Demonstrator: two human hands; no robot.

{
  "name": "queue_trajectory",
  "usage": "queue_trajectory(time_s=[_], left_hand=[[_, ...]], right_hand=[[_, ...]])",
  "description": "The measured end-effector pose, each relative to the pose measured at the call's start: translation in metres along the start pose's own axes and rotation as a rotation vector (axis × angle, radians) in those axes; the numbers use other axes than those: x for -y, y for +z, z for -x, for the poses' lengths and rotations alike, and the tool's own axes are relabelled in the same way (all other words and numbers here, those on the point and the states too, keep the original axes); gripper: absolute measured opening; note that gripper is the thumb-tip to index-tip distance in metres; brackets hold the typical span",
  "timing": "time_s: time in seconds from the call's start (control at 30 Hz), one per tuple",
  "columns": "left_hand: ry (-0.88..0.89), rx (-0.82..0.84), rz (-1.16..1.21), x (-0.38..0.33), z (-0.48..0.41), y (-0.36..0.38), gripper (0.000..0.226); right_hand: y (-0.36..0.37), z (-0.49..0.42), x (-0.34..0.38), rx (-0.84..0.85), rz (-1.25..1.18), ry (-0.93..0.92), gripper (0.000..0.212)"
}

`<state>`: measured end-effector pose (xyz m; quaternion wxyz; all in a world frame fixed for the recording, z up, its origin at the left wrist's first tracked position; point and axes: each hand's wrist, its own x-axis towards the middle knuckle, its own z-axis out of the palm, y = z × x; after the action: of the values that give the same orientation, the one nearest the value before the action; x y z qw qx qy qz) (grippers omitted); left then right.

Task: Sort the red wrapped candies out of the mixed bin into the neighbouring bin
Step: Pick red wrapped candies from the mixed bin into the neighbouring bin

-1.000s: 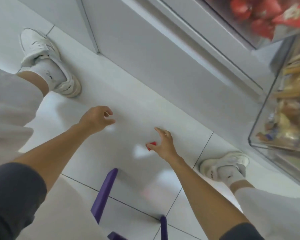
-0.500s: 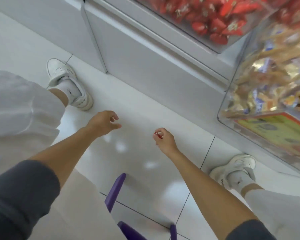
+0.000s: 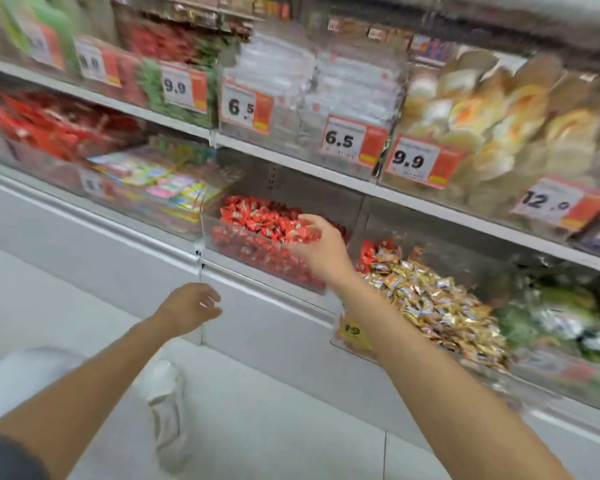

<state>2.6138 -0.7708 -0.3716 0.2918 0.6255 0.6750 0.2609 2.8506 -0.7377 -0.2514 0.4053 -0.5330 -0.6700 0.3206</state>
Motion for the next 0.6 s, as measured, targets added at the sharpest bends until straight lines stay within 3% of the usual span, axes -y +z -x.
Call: queue_trajectory(time_s=[0.07, 0.1, 0.27, 0.43, 0.53, 0.6], left_hand=[[0.090, -0.028, 0.056, -0.033, 0.000, -0.013, 0.014], [0.132, -0.042, 0.078, -0.048, -0.002, -0.017, 0.014], [0.311, 0.030, 0.070, -0.136, -0.009, -0.013, 0.024], [0.412, 0.120, 0.122, -0.222, -0.028, 0.034, 0.014], [0.478, 0.185, 0.116, -0.256, -0.042, 0.070, 0.016], [0.478, 0.140, 0.078, -0.263, -0.057, 0.086, 0.018]], right_hand=[[-0.033, -0.022, 0.015, -0.047, -0.009, 0.090, 0.066], [-0.048, -0.027, 0.014, -0.057, 0.007, 0.128, 0.066], [-0.122, 0.012, -0.036, -0.166, 0.080, 0.146, 0.032], [-0.211, 0.053, -0.087, -0.223, 0.170, 0.243, 0.019], [-0.237, 0.060, -0.113, -0.175, 0.226, 0.269, 0.017], [-0.244, 0.051, -0.121, -0.039, 0.325, 0.272, 0.016]])
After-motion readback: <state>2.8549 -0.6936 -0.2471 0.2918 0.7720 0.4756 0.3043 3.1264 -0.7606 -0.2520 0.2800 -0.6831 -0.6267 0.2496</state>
